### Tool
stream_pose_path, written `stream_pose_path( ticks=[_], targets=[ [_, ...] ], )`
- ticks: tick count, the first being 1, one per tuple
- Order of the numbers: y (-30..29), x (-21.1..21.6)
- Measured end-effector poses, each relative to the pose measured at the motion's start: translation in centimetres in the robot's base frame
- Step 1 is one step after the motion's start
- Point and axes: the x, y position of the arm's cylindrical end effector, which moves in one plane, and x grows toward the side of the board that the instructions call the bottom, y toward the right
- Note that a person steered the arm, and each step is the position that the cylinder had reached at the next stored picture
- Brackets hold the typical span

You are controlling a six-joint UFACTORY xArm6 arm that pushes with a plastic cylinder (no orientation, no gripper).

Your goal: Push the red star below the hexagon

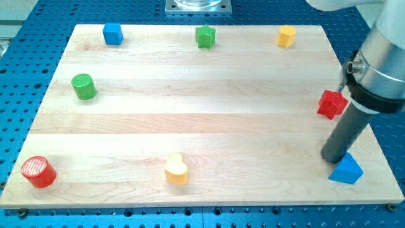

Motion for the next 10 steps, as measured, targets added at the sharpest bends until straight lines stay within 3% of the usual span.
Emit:
stream_pose_path(
  ticks=[1,3,6,8,9,10],
  targets=[
    [0.0,-0.2],
    [3.7,-9.5],
    [6.0,-11.5],
    [1.7,-11.4],
    [-5.2,-12.0],
    [-10.8,-18.1]
  ],
)
